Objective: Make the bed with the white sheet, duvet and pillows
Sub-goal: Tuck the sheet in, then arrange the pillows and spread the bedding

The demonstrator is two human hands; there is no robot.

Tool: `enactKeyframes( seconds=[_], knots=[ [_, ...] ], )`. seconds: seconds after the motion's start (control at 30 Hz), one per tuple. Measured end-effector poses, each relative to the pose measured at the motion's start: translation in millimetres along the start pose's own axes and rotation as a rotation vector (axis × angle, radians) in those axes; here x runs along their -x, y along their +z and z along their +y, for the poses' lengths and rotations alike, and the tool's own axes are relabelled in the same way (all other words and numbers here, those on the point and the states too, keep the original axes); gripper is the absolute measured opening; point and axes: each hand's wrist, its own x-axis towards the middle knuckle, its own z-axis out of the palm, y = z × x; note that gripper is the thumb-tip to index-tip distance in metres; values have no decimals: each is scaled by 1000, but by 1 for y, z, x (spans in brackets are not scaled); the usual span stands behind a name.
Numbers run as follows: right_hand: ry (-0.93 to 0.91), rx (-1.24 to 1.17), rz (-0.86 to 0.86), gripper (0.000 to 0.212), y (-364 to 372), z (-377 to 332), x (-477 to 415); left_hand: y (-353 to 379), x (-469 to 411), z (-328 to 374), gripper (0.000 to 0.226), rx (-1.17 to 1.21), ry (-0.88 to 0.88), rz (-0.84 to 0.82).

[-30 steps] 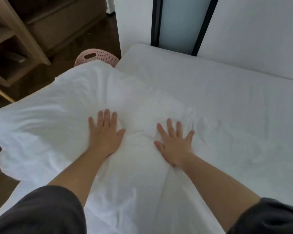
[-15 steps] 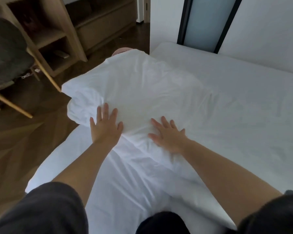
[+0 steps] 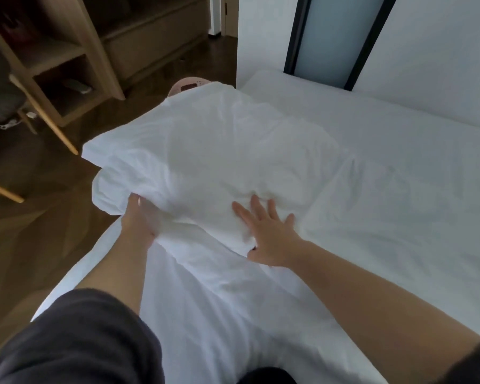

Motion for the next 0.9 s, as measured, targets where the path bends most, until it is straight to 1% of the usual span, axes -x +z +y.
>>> enactKeyframes(
  seconds=[0.03, 0.07, 0.1, 0.13, 0.17, 0.23, 0.27, 0.3, 0.33, 0.37, 0.4, 0.43, 0.53, 0.57, 0.63, 0.67, 0.73, 0.77, 0.8, 0.83, 0.87, 0.9],
  knots=[
    [12, -12, -11, 107, -2, 4, -7, 6, -4, 5, 56, 15, 11, 32],
    [22, -39, -29, 109, -4, 8, -14, 10, -11, 7, 58, 33, 24, 75],
    [26, -80, -59, 111, -4, 11, -21, 14, -11, 9, 59, -20, 61, 139],
    [25, -133, -98, 113, -7, 13, -25, 17, -12, 12, 58, -92, 143, 193],
    [26, -203, -139, 114, -9, 16, -31, 22, -7, 16, 58, -127, 250, 198],
    [24, -406, -180, 118, -20, 15, -45, 34, 10, 31, 61, -88, 416, 100],
    [11, -555, -152, 123, -30, 11, -52, 42, 19, 43, 64, -99, 478, 61],
    [-14, -748, -88, 128, -43, 5, -57, 51, 30, 56, 65, -155, 533, 28],
    [-56, -951, -5, 126, -58, -1, -61, 62, 44, 69, 64, -211, 585, -34],
    [-109, -1135, 76, 117, -72, -6, -63, 75, 57, 81, 58, -293, 644, -102],
    [-153, -1288, 154, 105, -89, -9, -62, 91, 73, 91, 53, -384, 729, -188],
    [-155, -1400, 234, 97, -104, -7, -62, 107, 91, 99, 49, -494, 822, -256],
    [7, -1600, 411, 99, -151, 16, -34, 152, 144, 104, 47, -808, 1164, -478],
    [54, -1653, 444, 93, -163, 31, -18, 166, 163, 100, 44, -894, 1291, -548],
    [114, -1738, 458, 73, -177, 68, 28, 190, 204, 82, 36, -1030, 1492, -737],
    [145, -1778, 464, 63, -179, 86, 53, 201, 225, 68, 30, -1075, 1582, -837],
    [169, -1782, 560, 49, -171, 122, 103, 220, 265, 30, 25, -1081, 1788, -1010],
    [174, -1792, 616, 44, -161, 138, 126, 228, 283, 7, 25, -1095, 1849, -1092],
    [163, -1850, 657, 49, -148, 149, 152, 234, 299, -19, 30, -1135, 1858, -1176],
    [199, -1947, 695, 61, -132, 162, 178, 238, 313, -46, 39, -1213, 1837, -1262],
    [260, -2042, 725, 66, -115, 174, 203, 240, 325, -73, 49, -1303, 1808, -1355],
    [322, -2089, 722, 62, -96, 187, 227, 239, 337, -99, 55, -1436, 1777, -1428]
  ],
)
